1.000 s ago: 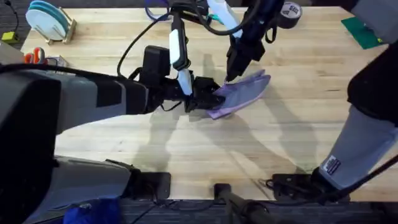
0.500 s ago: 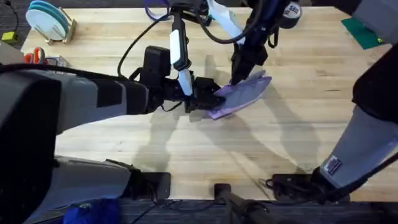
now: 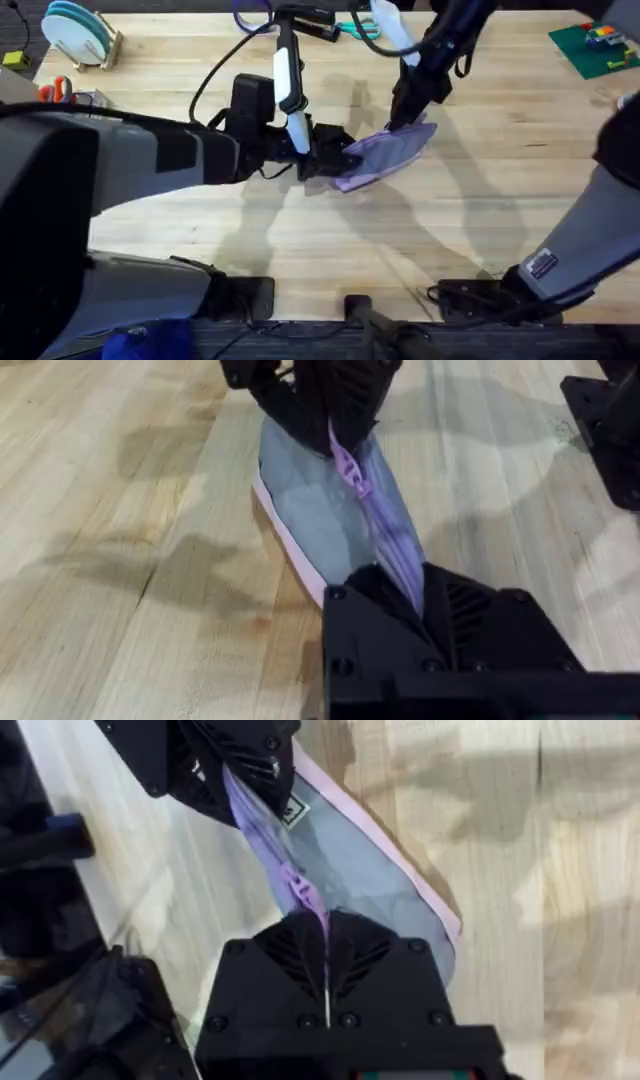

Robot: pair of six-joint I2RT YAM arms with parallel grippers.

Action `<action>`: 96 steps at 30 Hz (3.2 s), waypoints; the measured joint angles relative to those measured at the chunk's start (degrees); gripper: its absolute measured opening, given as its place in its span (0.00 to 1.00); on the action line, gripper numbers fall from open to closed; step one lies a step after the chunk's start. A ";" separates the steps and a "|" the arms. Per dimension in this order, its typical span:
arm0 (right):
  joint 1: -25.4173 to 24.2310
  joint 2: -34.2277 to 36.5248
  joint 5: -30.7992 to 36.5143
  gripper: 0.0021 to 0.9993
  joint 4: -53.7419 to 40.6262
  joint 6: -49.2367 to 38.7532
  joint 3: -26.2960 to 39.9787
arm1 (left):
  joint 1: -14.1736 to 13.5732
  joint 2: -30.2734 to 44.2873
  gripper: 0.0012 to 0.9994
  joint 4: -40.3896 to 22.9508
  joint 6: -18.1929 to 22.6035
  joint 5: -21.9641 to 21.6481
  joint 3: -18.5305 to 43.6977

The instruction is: Unzip the bag, pick up the pens from the table one at a time and place them inside, then zip the bag closed.

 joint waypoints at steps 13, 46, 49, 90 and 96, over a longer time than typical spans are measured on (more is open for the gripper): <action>-5.38 -15.65 0.71 0.03 13.77 -0.50 -15.84 | -0.04 0.00 0.04 0.18 0.00 -0.15 0.00; -15.49 -37.18 2.52 0.55 23.95 14.80 -21.52 | -0.15 0.00 0.04 -0.26 0.00 -0.15 0.00; -15.49 -41.08 2.50 0.96 23.71 22.12 -21.52 | -0.15 0.00 0.04 -0.26 0.00 -0.15 0.00; -0.31 -36.76 5.62 1.00 19.03 88.87 -21.52 | -0.15 0.00 0.04 -0.28 0.00 -0.15 0.00; 2.47 -30.39 6.67 1.00 20.03 90.06 -21.52 | -0.15 0.00 0.04 -0.26 0.00 -0.15 0.00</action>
